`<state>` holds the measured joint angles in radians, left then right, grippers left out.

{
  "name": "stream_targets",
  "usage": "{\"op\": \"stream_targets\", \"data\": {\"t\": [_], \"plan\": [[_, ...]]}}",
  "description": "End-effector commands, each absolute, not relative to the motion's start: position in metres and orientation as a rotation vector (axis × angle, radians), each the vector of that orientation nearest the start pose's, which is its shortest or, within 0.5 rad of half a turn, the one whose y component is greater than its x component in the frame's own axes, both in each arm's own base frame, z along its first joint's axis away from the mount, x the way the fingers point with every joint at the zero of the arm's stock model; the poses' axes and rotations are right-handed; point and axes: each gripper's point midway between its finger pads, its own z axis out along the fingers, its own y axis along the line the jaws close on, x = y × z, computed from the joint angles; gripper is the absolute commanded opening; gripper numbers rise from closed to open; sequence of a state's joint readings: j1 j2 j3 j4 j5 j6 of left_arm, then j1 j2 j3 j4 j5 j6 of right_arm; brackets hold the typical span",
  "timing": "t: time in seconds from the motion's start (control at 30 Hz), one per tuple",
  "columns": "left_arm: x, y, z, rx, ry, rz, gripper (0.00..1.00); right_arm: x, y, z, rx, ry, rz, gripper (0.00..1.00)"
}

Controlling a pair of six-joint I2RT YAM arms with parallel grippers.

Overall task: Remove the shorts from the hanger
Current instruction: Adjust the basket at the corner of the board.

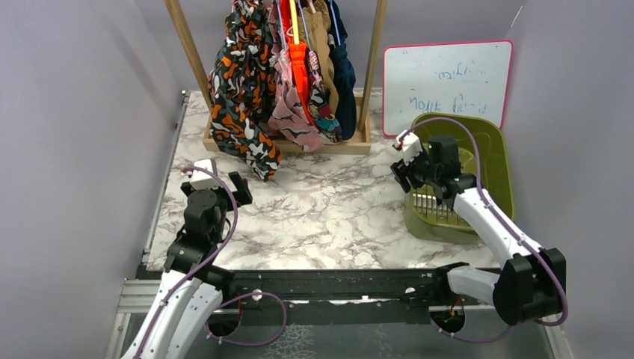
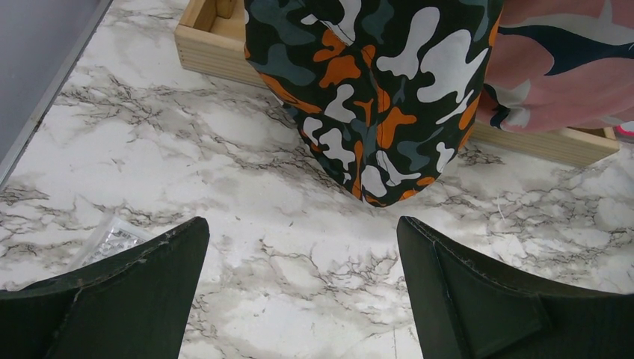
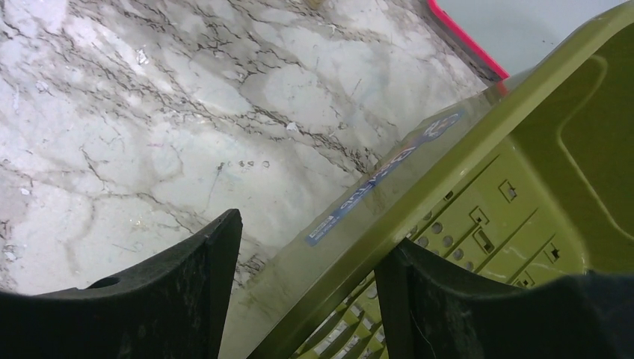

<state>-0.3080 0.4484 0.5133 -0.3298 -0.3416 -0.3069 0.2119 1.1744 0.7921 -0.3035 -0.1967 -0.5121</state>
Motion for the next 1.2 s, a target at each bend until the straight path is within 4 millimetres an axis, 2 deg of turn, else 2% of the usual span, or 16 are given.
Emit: {"op": "stream_targets", "data": {"t": [0.0,0.03,0.1,0.13,0.2,0.3,0.37,0.47,0.5,0.57,0.7,0.87,0.93,1.0,1.1,1.17], "plan": [[0.251,-0.036,0.204,-0.209,1.788,-0.15,0.99,0.335,0.057,0.13,-0.983,2.047,-0.14,0.16],[0.25,-0.037,0.204,-0.203,1.792,-0.152,0.99,0.335,0.051,0.13,-0.984,2.052,-0.181,0.2],[0.251,-0.04,0.203,-0.182,1.801,-0.162,0.99,0.335,0.041,0.132,-0.982,2.057,-0.252,0.45],[0.251,-0.04,0.203,-0.18,1.807,-0.163,0.99,0.334,0.037,0.134,-0.982,2.057,-0.275,0.52],[0.252,-0.041,0.201,-0.177,1.817,-0.161,0.99,0.335,0.034,0.143,-0.963,2.053,-0.301,0.54],[0.252,-0.039,0.2,-0.186,1.827,-0.149,0.99,0.344,0.023,0.18,-0.823,2.016,-0.374,0.64],[0.252,-0.039,0.2,-0.188,1.827,-0.148,0.99,0.343,0.031,0.206,-0.795,1.965,-0.326,0.67],[0.252,-0.038,0.2,-0.192,1.823,-0.146,0.99,0.337,0.058,0.242,-0.751,1.864,-0.137,0.84],[0.252,-0.038,0.2,-0.193,1.823,-0.144,0.99,0.334,0.067,0.246,-0.753,1.833,-0.08,0.87],[0.252,-0.037,0.2,-0.195,1.824,-0.14,0.99,0.329,0.077,0.24,-0.773,1.812,-0.016,0.88],[0.251,-0.036,0.2,-0.198,1.824,-0.135,0.99,0.325,0.081,0.201,-0.822,1.902,0.027,0.77],[0.251,-0.034,0.199,-0.204,1.825,-0.124,0.99,0.321,0.079,0.167,-0.863,1.991,0.038,0.74],[0.251,-0.034,0.199,-0.207,1.825,-0.121,0.99,0.325,0.076,0.175,-0.821,2.003,0.024,0.74],[0.251,-0.033,0.199,-0.209,1.826,-0.119,0.99,0.33,0.084,0.198,-0.759,1.968,0.08,0.74],[0.252,-0.033,0.198,-0.212,1.829,-0.118,0.99,0.326,0.116,0.238,-0.667,1.904,0.313,0.73],[0.252,-0.033,0.198,-0.212,1.831,-0.117,0.99,0.317,0.136,0.248,-0.584,1.909,0.493,0.7]]}}
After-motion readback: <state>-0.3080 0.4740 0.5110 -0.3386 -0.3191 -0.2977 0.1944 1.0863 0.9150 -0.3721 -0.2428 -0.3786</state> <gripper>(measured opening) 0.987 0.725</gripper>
